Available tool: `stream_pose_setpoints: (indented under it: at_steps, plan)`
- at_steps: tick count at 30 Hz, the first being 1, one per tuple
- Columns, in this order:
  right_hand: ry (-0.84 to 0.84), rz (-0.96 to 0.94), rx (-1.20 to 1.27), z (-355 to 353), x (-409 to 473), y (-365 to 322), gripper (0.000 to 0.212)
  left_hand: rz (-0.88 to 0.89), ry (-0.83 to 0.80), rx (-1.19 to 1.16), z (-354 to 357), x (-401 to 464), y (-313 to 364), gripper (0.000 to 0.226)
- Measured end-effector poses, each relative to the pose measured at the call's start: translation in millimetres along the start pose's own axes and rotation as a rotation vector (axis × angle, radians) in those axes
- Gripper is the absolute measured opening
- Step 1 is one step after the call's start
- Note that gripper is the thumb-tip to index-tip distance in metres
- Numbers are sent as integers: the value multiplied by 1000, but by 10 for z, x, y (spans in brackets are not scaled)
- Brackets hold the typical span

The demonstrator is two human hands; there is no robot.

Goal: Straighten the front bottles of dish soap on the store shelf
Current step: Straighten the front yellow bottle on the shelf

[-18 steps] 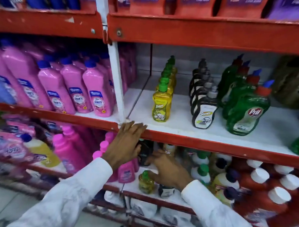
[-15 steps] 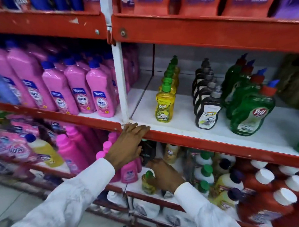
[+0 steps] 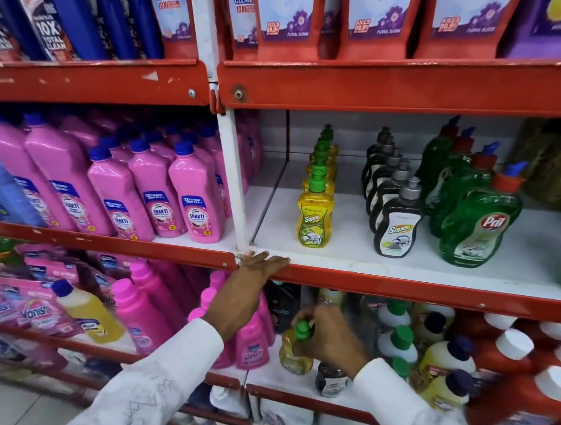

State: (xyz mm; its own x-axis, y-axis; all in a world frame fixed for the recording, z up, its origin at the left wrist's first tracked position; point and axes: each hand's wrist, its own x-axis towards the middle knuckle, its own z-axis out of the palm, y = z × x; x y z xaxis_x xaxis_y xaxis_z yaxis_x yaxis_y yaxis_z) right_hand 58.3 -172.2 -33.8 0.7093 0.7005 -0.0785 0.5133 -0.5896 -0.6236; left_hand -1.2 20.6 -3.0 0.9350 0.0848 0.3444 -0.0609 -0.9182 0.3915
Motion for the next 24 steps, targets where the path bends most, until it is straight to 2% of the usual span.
stream_pose_setpoints:
  at_steps: [6,10,15,24]
  plan:
    - [275,-131,120,-1245,-340,-727,37,-28,75,-8,-59,-7,67,84]
    - [365,-240,75,-1741,-268,-1032,35,-29,63,-1,-58,-10,74,87]
    - [368,-291,-40,-1847,102,-1091,37,-14,80,-6,-90,20,141,88]
    - [314,-241,-148,-1760,532,-1010,40,-49,55,-43,-14,13,37,97]
